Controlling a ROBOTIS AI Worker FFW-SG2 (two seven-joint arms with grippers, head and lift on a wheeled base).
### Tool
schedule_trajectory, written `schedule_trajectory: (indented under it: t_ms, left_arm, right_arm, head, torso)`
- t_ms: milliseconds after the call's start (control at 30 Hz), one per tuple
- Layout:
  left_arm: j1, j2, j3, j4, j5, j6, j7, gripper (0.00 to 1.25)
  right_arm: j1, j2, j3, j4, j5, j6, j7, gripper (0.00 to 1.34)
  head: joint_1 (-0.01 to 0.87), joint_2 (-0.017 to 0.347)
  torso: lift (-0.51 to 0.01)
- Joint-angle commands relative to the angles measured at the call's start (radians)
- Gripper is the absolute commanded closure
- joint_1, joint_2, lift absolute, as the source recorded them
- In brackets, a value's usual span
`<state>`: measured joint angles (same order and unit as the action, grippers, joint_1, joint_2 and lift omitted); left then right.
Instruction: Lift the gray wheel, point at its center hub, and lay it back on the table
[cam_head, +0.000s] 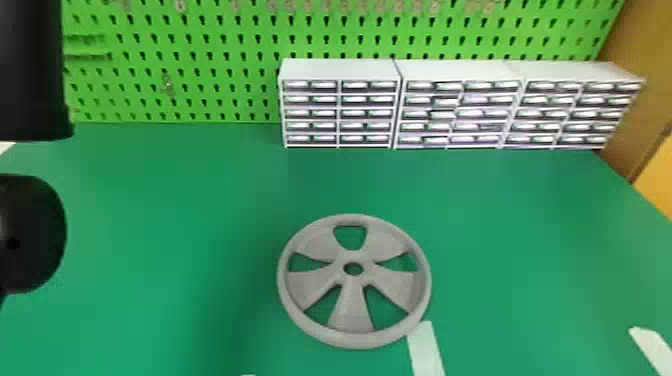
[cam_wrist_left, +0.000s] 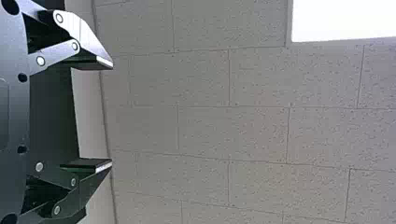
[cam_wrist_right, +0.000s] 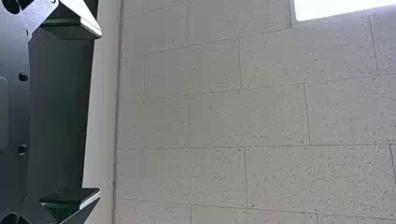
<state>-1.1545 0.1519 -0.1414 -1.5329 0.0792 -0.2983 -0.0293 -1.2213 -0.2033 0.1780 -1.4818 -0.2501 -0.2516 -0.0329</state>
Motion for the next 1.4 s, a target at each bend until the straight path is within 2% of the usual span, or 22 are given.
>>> schedule_trajectory:
  t_ms: [0,1367]
  left_arm:
    - [0.002,0.000,0.002,-0.001,-0.003,0.001,0.006,0.51]
    - [0.015,0.003,-0.001,-0.015,-0.024,0.001,0.023,0.51]
  right_arm:
    - [0.006,-0.002,-0.006,0.000,-0.012,0.014,-0.004,0.11]
    - [0.008,-0.021,0.028,-0.002,-0.024,0.028,-0.033,0.11]
  head:
    - [0.692,0.048]
    - [0.692,0.048]
  torso:
    - [-0.096]
    - [-0.096]
